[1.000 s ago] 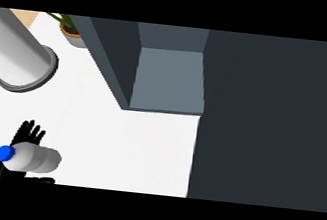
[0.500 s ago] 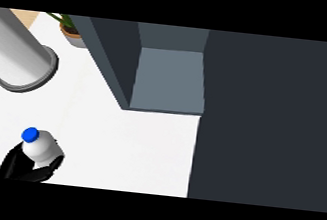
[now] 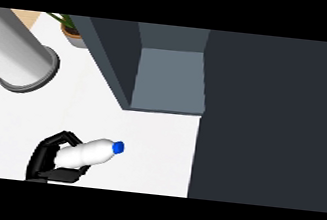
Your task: Pick up the bottled water, place it into the cabinet and close the cabinet
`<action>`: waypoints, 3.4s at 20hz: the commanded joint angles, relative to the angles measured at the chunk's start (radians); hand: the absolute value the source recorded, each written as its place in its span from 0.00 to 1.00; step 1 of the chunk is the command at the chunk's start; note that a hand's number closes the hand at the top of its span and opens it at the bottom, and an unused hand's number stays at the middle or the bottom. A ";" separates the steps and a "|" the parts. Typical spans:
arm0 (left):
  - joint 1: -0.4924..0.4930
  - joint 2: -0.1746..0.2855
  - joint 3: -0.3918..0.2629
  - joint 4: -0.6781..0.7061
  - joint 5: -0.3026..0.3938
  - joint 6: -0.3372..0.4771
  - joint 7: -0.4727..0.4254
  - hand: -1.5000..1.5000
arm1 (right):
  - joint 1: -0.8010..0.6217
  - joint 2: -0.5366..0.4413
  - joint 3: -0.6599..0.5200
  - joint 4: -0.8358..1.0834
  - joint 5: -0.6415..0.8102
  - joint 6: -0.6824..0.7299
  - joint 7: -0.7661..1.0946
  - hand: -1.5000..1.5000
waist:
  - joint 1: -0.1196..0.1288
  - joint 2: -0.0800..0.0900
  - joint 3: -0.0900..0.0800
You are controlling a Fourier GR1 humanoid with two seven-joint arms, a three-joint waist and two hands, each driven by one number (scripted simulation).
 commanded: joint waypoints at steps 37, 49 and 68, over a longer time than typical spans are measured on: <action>-0.614 -0.151 -0.673 -0.132 0.611 0.619 0.636 1.00 | 0.102 -0.078 -0.167 -0.118 -0.145 0.056 -0.052 0.00 | -0.025 0.013 -0.006; -0.772 -0.151 -0.679 0.165 0.604 0.863 0.581 1.00 | 0.046 -0.054 -0.163 -0.027 -0.109 0.087 -0.094 0.00 | -0.052 0.024 -0.005; -0.952 -0.135 -0.487 0.197 0.657 0.809 0.366 1.00 | 0.066 -0.059 -0.197 -0.021 -0.114 0.145 -0.151 0.00 | -0.046 0.031 -0.009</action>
